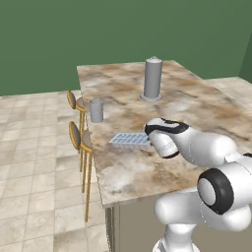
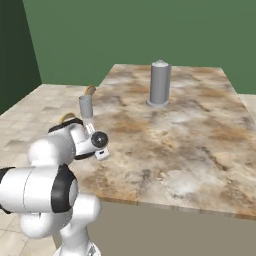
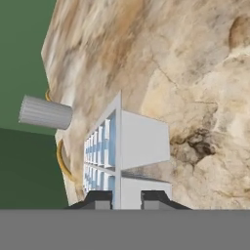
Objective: Open the freezer door, pick up the ice cube tray from the freezer, and place it on the dining counter.
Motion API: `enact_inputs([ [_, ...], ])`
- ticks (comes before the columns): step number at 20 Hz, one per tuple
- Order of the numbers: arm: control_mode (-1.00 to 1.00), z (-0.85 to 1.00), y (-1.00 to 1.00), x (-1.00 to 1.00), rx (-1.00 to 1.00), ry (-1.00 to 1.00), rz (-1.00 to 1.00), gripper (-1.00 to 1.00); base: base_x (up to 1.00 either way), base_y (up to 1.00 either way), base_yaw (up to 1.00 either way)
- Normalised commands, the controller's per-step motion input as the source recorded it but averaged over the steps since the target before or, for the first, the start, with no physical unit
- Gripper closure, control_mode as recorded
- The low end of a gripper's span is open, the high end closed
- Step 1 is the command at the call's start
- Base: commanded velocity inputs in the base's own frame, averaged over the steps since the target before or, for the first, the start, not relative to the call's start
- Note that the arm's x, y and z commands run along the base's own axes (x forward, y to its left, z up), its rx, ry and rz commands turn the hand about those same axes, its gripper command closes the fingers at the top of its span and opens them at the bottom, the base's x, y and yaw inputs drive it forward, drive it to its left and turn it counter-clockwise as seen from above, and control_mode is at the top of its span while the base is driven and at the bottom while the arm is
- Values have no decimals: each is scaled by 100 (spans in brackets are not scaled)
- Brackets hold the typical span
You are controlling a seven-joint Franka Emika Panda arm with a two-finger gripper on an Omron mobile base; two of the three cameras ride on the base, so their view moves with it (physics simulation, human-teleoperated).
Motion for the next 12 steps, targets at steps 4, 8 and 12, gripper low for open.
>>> enact_inputs([
  [4, -100, -48, 4, 42, 0, 0, 3, 100, 0, 0, 0],
  [8, -100, -19, 2, 28, 0, 7, 3, 100, 0, 0, 0],
  [12, -100, 0, 0, 3, 0, 4, 0, 100, 0, 0, 0],
])
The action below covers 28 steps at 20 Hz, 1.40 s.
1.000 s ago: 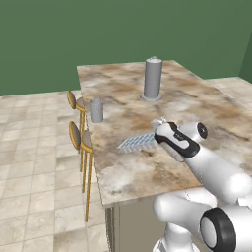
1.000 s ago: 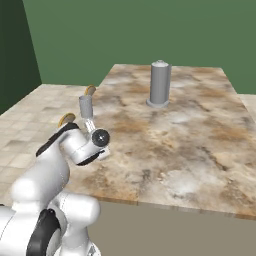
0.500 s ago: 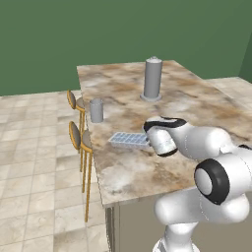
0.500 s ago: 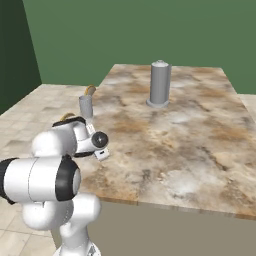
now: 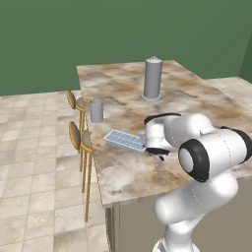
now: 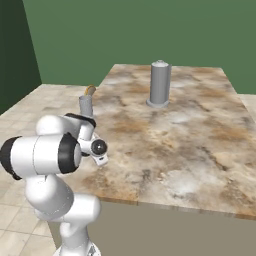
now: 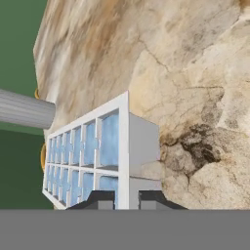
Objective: Open the freezer door, pick up the ice cube tray from the freezer, and place it on the dining counter.
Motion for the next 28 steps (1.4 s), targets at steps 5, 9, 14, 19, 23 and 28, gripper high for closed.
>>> enact_inputs([
  [5, -100, 0, 0, 0, 0, 0, 0, 100, 0, 0, 0],
  [9, -100, 0, 0, 0, 0, 0, 0, 100, 0, 0, 0],
  [14, -100, 0, 0, 0, 0, 0, 0, 100, 0, 0, 0],
  [19, -100, 0, 0, 0, 0, 0, 0, -100, 0, 0, 0],
  [23, -100, 0, 0, 0, 0, 0, 0, -100, 0, 0, 0],
  [28, -100, 0, -1, 0, 0, 0, 0, -100, 0, 0, 0],
])
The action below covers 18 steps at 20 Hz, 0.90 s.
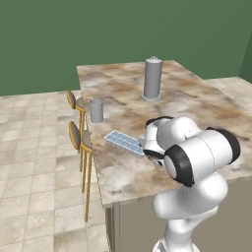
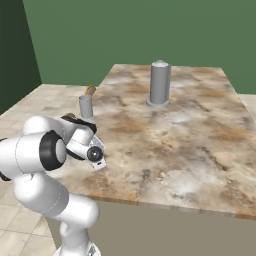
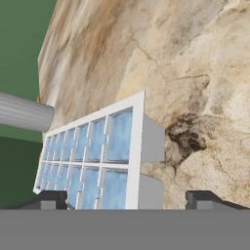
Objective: Open the freezer door, pick up the ice cube tray from the freezer, and place it on the dining counter.
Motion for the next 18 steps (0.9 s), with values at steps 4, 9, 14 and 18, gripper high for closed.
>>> enact_inputs([
  [4, -100, 9, -12, -2, 0, 1, 0, -100, 0, 0, 0],
  [9, -100, 51, -30, -6, 0, 0, 0, -100, 0, 0, 0],
  [14, -100, 91, -21, -6, 0, 5, 0, -100, 0, 0, 0],
  [18, -100, 100, -16, -16, 0, 8, 0, -100, 0, 0, 0],
])
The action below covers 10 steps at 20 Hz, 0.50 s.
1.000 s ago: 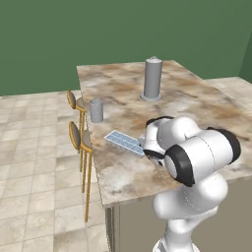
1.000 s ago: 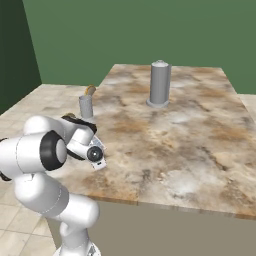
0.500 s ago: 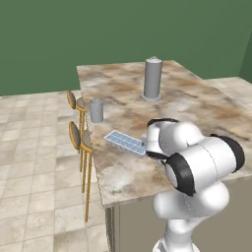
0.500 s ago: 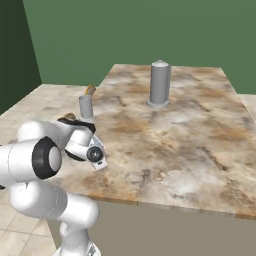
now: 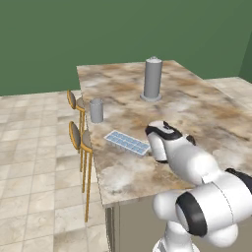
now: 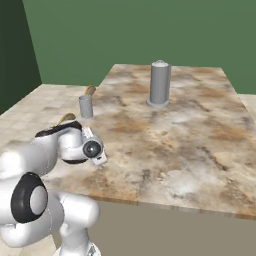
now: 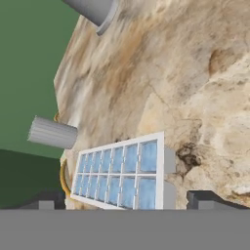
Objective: Open the freezer door, pick up the ice cube tray from the freezer, and place it on the dining counter.
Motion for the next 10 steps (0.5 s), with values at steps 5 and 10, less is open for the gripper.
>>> enact_inputs([
  [5, -100, 100, -13, -13, 0, 15, 0, -100, 0, 0, 0],
  [10, -100, 100, -14, -16, 0, 20, 0, -100, 0, 0, 0],
])
